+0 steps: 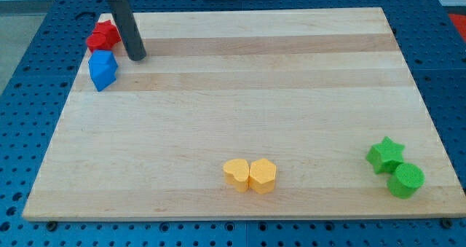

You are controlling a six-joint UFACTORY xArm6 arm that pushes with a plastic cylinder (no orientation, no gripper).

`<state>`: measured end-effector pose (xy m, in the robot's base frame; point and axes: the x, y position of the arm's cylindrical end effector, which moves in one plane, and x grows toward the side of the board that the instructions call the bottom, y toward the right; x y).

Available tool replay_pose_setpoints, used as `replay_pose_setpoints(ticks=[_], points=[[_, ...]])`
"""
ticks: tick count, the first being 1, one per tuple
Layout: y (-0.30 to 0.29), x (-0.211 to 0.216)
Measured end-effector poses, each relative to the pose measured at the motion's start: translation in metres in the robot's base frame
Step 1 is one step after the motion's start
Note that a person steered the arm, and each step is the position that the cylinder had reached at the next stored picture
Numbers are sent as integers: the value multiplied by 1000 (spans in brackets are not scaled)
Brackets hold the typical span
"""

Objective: Nudge blue triangle up a bit

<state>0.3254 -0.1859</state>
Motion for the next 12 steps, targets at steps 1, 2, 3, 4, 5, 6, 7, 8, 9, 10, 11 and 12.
replay_pose_setpoints(ticks=[1,2,3,4,5,6,7,8,9,10,11,12], points=[[9,27],[9,58],[8,78],[7,83],[5,83],[5,80],[5,74],[5,69],[-1,61],[-9,53],[-9,59],[-10,81]])
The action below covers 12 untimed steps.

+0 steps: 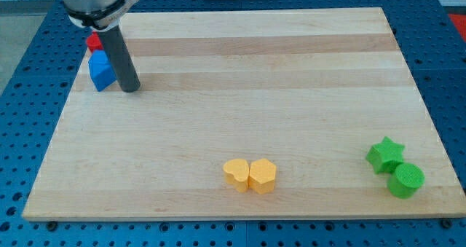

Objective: Nudge blue triangle up a bit

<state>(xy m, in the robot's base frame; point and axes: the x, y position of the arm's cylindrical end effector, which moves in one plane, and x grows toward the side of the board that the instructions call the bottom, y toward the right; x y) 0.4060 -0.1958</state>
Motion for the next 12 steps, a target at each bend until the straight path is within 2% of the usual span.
replay_pose_setpoints(ticks=[3,9,11,12], points=[[-74,12],[-74,-15],[-54,17],[-38,13]])
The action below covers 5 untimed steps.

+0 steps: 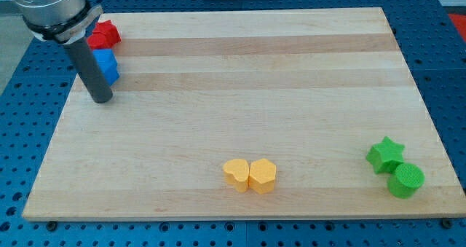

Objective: Nudge blue triangle up a bit

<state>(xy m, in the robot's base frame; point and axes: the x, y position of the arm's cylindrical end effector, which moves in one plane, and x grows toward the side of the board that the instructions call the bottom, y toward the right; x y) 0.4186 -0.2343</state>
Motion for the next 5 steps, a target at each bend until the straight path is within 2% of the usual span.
replay_pose_setpoints(ticks=[2,5], points=[[0,-24],[0,-31]])
